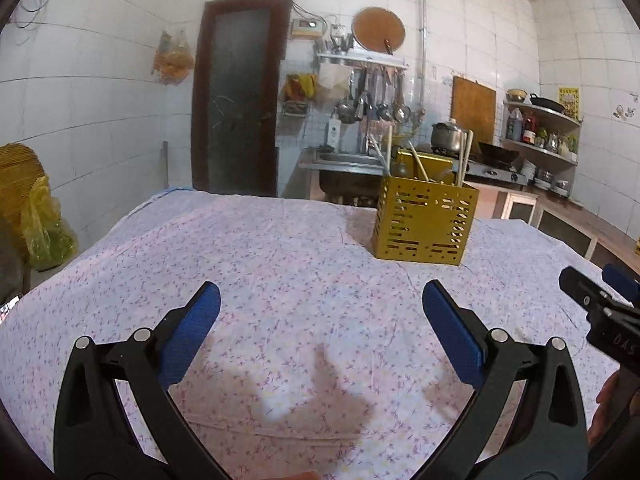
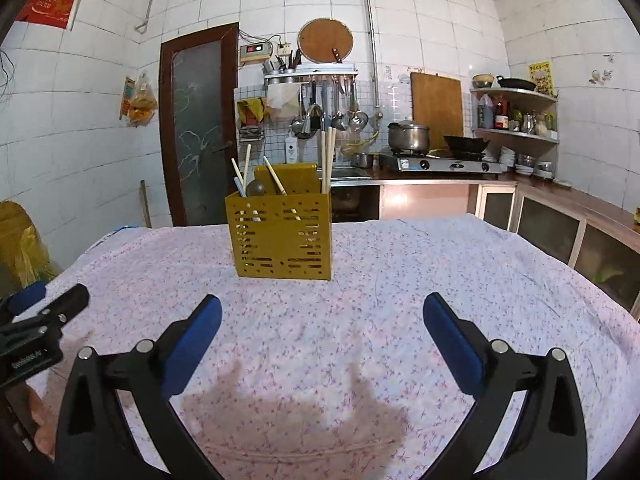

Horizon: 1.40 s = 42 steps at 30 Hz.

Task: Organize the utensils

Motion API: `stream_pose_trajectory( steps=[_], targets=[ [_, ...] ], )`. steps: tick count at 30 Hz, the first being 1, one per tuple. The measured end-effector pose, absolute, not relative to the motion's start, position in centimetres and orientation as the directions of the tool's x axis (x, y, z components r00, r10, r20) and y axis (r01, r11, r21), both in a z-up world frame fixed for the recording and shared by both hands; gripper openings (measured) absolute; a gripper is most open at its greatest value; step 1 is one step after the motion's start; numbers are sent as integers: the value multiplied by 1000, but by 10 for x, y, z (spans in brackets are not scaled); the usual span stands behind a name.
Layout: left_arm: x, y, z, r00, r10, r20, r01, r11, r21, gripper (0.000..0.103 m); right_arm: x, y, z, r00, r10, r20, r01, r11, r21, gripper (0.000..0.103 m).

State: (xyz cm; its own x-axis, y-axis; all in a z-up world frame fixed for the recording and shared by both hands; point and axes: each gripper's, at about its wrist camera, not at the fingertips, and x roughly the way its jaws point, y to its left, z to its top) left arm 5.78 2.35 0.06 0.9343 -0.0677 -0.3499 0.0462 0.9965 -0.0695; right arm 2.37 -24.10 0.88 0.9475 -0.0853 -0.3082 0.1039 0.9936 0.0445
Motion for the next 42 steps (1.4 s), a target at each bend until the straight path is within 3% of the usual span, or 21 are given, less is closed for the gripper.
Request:
stream_pose_trajectory(
  steps=[16,42],
  targets=[
    [66,13,-7,944,-13,-329,13,1000,-3,98,24,-234,-2,961,-94,-261,103,994,23,98],
    [61,15,-5,950,-8,-313,2,1000,-19,98,11,-227,0,972,-115,-204,118,993,4,98]
  ],
)
